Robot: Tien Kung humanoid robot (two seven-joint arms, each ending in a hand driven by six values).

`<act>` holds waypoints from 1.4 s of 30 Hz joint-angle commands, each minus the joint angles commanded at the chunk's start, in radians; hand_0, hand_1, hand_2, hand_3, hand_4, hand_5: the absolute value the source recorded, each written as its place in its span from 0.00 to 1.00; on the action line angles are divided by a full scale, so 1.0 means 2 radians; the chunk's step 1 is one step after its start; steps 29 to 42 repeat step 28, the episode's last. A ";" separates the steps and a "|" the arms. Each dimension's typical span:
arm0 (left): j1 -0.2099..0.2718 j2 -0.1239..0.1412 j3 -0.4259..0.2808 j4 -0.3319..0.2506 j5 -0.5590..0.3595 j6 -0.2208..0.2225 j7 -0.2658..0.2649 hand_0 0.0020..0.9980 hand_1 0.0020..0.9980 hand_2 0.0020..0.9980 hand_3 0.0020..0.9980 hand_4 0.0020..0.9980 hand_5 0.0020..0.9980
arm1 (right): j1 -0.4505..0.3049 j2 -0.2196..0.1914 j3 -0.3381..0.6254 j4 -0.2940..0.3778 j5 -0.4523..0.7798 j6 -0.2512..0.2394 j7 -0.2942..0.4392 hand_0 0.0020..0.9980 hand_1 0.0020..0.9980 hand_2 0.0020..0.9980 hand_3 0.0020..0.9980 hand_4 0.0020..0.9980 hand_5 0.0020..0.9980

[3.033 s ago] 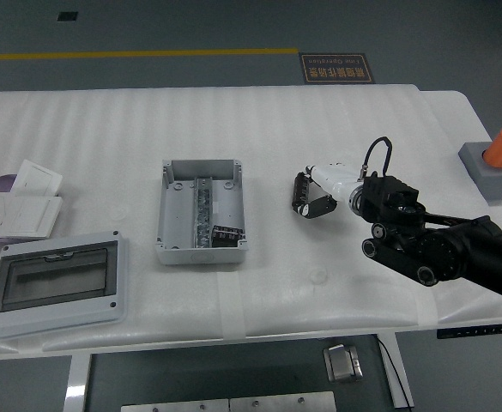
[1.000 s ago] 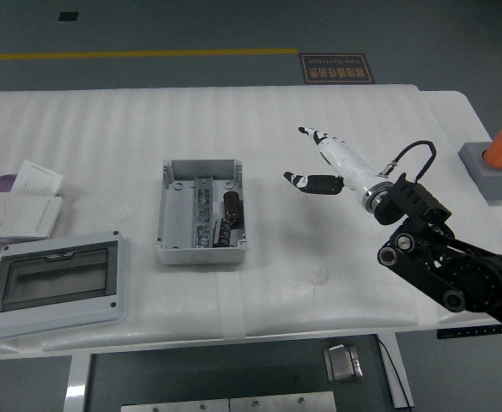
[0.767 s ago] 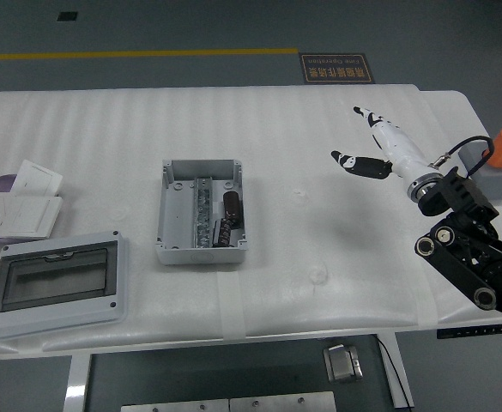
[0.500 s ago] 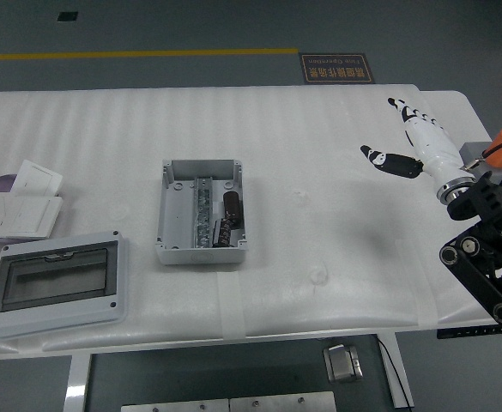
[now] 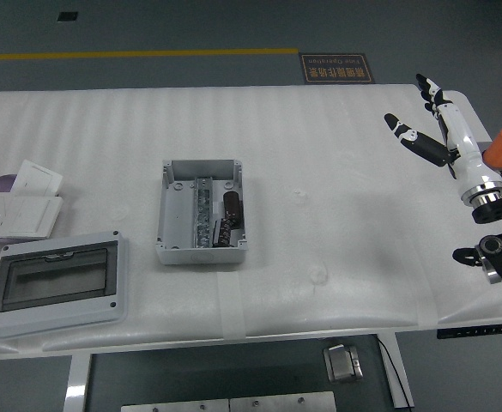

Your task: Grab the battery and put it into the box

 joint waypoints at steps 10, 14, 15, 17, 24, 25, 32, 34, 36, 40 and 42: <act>-0.002 -0.001 0.002 0.000 0.000 -0.008 0.002 0.63 0.65 0.52 0.57 0.56 0.39 | 0.009 -0.004 -0.023 0.020 0.186 0.044 0.037 0.88 0.82 0.83 0.83 0.81 0.68; -0.001 -0.001 0.002 0.000 -0.005 -0.002 -0.001 0.63 0.65 0.52 0.57 0.56 0.38 | 0.007 0.003 -0.022 0.021 0.242 0.052 0.039 0.84 0.79 0.79 0.76 0.81 0.81; -0.001 -0.001 -0.001 0.000 -0.004 0.001 -0.002 0.63 0.65 0.52 0.57 0.56 0.38 | 0.006 0.004 -0.021 0.021 0.255 0.053 0.039 0.84 0.79 0.79 0.76 0.81 0.81; -0.001 -0.001 -0.009 0.000 -0.001 0.007 -0.004 0.63 0.65 0.52 0.57 0.56 0.38 | 0.005 0.006 -0.020 0.020 0.275 0.054 0.039 0.84 0.79 0.79 0.76 0.81 0.81; 0.002 -0.001 -0.015 0.000 0.001 0.012 -0.005 0.63 0.65 0.52 0.57 0.56 0.39 | 0.001 0.008 -0.013 0.015 0.288 0.053 0.037 0.80 0.76 0.74 0.72 0.79 0.88; 0.002 -0.002 -0.016 0.000 0.002 0.012 -0.005 0.63 0.65 0.52 0.57 0.56 0.39 | 0.000 0.008 -0.012 0.014 0.287 0.053 0.037 0.80 0.76 0.74 0.72 0.79 0.88; 0.003 -0.002 -0.020 0.000 0.004 0.015 -0.005 0.63 0.65 0.52 0.57 0.56 0.39 | -0.001 0.007 -0.010 0.013 0.284 0.053 0.035 0.80 0.76 0.74 0.72 0.79 0.88; 0.003 -0.002 -0.020 0.000 0.004 0.015 -0.005 0.63 0.65 0.52 0.57 0.56 0.39 | -0.001 0.007 -0.010 0.013 0.284 0.053 0.035 0.80 0.76 0.74 0.72 0.79 0.88; 0.003 -0.002 -0.020 0.000 0.004 0.015 -0.005 0.63 0.65 0.52 0.57 0.56 0.39 | -0.001 0.007 -0.010 0.013 0.284 0.053 0.035 0.80 0.76 0.74 0.72 0.79 0.88; 0.003 -0.002 -0.020 0.000 0.004 0.015 -0.005 0.63 0.65 0.52 0.57 0.56 0.39 | -0.001 0.007 -0.010 0.013 0.284 0.053 0.035 0.80 0.76 0.74 0.72 0.79 0.88; 0.003 -0.002 -0.020 0.000 0.004 0.015 -0.005 0.63 0.65 0.52 0.57 0.56 0.39 | -0.001 0.007 -0.010 0.013 0.284 0.053 0.035 0.80 0.76 0.74 0.72 0.79 0.88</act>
